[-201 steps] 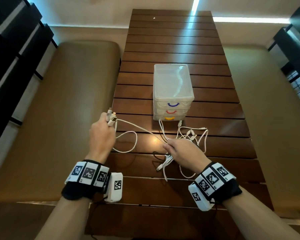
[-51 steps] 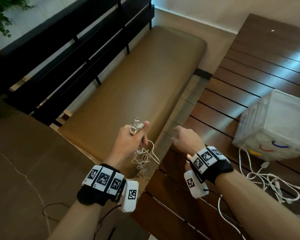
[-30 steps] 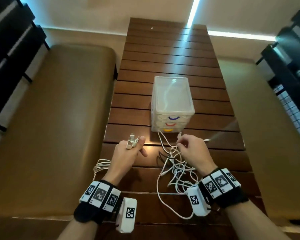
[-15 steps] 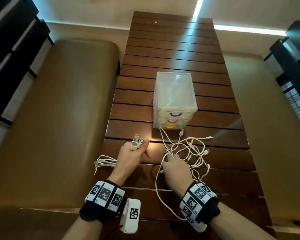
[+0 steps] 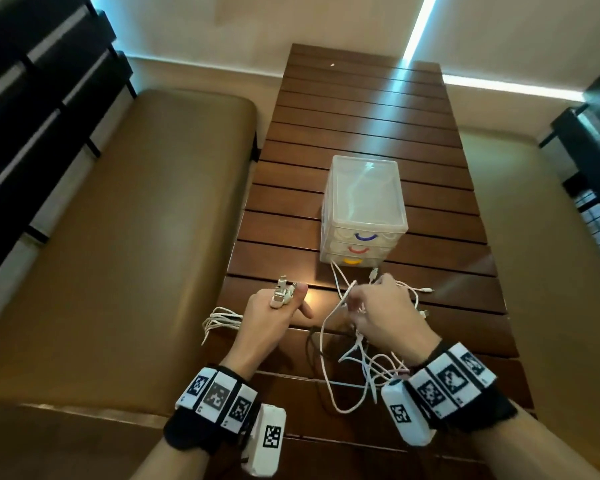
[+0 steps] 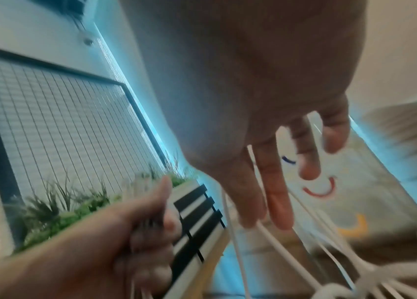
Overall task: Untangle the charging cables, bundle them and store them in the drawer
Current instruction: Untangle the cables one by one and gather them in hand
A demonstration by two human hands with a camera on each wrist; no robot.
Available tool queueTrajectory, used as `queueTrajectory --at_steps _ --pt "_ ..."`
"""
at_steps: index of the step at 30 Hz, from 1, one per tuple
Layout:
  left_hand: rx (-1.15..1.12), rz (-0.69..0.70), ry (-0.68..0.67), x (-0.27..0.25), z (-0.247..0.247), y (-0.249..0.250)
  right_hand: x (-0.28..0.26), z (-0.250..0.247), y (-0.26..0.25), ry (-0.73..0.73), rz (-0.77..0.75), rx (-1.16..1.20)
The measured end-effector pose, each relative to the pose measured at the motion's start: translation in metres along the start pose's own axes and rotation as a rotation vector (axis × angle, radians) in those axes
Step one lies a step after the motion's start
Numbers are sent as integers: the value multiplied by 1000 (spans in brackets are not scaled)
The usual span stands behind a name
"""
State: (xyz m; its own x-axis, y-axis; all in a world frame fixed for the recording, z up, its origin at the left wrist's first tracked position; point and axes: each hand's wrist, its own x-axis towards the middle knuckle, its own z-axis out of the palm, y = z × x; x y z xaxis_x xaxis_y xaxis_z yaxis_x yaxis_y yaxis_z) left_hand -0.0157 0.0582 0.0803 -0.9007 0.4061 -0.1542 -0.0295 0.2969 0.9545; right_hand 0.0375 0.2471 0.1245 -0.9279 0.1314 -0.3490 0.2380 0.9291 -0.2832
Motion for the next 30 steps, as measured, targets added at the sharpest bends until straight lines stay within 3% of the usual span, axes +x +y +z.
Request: queueTrajectory --at_steps 4,8,13,19,22,24,28,30 --pt "-30 53 12 -3 -5 4 4 -36 -4 -124 28 -12" --pt "-82 106 23 -8 -7 7 9 -46 -3 70 -50 110" --pt "-111 118 -27 -6 -1 -2 6 -25 -25 186 -235 434" --pt "-154 154 -16 -1 -2 -5 16 -1 -31 84 -247 864" --pt "-254 80 3 -1 -1 0 18 23 -33 -17 -132 1114" --pt "-330 26 16 -3 0 4 20 38 -32 -79 -117 1008" --pt "-435 8 111 -1 -4 10 14 52 -34 -234 -222 416" --pt "-579 -11 148 2 -8 10 11 56 -33 -225 -229 380"
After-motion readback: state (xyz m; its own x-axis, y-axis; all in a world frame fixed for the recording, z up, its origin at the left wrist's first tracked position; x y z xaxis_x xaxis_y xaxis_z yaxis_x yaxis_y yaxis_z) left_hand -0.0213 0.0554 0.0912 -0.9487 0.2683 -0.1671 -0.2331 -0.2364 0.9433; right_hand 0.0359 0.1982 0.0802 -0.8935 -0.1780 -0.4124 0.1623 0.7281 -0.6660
